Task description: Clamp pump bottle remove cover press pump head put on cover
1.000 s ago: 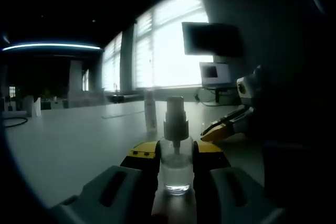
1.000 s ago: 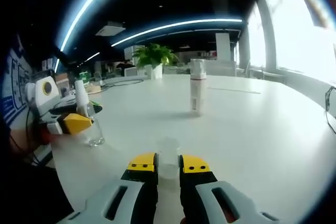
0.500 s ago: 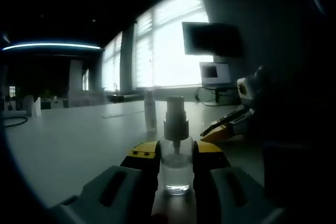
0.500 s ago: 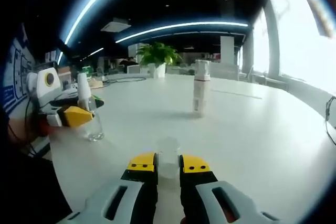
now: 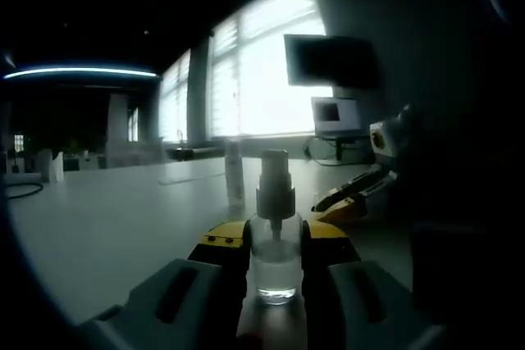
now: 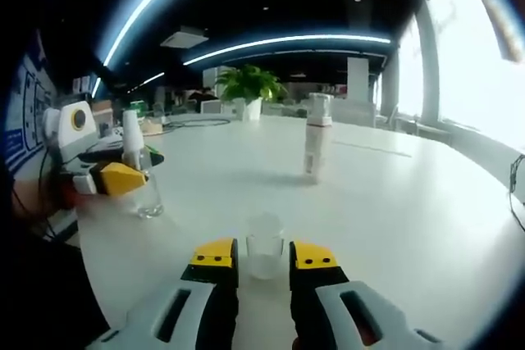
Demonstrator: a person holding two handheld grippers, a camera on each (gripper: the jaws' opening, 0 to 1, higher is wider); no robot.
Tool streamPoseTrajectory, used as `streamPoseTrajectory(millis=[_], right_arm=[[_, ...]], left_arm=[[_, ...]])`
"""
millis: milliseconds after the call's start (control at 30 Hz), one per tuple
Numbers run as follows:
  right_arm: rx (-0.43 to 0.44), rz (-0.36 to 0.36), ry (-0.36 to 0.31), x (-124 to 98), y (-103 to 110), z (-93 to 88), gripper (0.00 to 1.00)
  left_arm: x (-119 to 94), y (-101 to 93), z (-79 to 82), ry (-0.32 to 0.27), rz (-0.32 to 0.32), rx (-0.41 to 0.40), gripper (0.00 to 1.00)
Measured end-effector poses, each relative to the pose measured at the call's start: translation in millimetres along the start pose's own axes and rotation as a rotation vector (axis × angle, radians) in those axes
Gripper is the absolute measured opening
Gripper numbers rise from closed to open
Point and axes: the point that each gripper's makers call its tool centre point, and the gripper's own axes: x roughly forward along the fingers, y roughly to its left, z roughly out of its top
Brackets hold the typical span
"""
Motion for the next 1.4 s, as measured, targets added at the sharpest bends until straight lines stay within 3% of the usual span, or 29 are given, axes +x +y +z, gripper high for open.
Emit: streamPoseTrajectory(millis=[300,700,800,1067,1400], right_arm=[[0.002,-0.018,-0.099,-5.1,-4.7,21.5,0.27],[-0.024,-0.042,-0.23,-17.2,-9.5,54.5,0.26],[0.004,-0.024,-0.262,-19.8,-7.7,63.2,0.26],[-0.015,0.0,-0.304,-25.9,2.2,80.0,0.26],[-0.052,0.047,-0.312,-25.1,18.5,83.2,0.25]], left_arm=[[-0.5,0.7,-0.2,0.0,0.001,0.0,0.15],[-0.5,1.0,-0.4,0.001,0.0,-0.004,0.15],[-0.3,1.0,-0.5,0.001,-0.001,-0.006,0.15],[-0.2,0.4,-0.6,0.002,-0.008,-0.014,0.15],[-0.1,-0.2,-1.5,0.004,-0.014,-0.023,0.15]])
